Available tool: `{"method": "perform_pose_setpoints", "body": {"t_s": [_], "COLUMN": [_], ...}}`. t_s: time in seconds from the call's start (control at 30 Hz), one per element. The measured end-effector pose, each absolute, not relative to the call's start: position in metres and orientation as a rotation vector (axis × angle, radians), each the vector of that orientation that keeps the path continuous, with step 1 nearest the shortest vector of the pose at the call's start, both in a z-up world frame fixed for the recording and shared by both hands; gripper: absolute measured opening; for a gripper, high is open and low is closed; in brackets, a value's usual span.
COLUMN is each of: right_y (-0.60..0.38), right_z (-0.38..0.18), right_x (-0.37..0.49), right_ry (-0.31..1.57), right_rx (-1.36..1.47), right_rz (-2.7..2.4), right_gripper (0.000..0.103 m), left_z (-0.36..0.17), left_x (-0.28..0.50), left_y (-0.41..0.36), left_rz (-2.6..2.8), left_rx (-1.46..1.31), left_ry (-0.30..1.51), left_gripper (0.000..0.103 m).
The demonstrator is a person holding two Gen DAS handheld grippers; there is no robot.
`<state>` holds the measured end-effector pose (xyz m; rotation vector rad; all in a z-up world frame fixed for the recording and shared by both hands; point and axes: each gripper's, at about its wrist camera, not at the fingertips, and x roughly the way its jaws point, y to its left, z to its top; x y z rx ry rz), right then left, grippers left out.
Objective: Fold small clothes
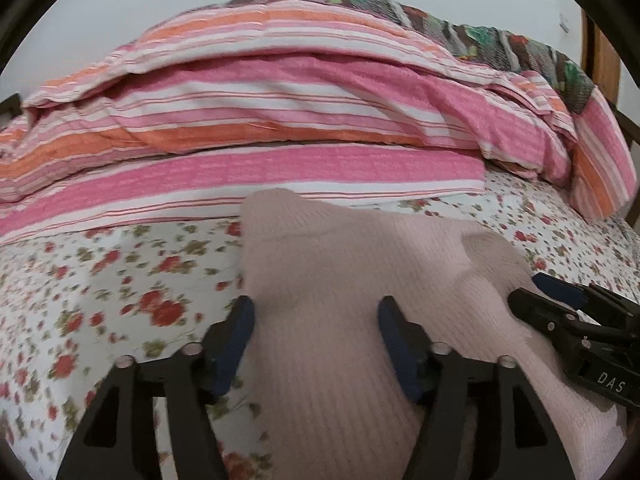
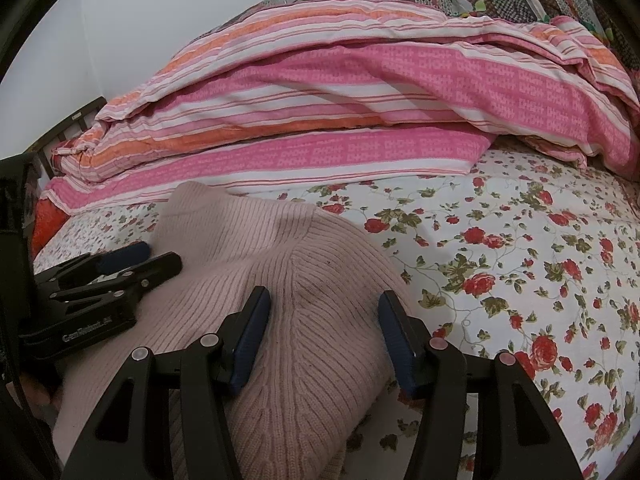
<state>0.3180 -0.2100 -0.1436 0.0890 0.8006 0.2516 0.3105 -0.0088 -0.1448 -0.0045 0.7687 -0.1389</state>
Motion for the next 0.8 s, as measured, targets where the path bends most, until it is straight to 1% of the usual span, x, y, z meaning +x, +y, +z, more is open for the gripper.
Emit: {"method": "perform_pose_setpoints", "body": {"t_s": [0.43,0.53,0.8], "right_y": [-0.208,-0.209,-0.217], "right_z": [-0.139,-0.135,-0.115], "right_x": [0.311,0.306,0.271], "right_ry": [0.785,0.783,0.805], "right_rx": [0.064,0.057,0.099], "right_rz": [0.225,0.211,0.206], "right_gripper": [0.056,0.058,0.059], "left_z": [-0.128,-0.124,-0.111], "left_x": [0.258,0.246,0.220], "left_y": [0.000,0.007,0.026], "left_rz": [-0.099,-0.082,-0.022], "left_rx": [-0.015,-0.034,-0.050], "left_ry": [0.711,0.704,0.709], "left_gripper": [0.065,0.066,0.066]}}
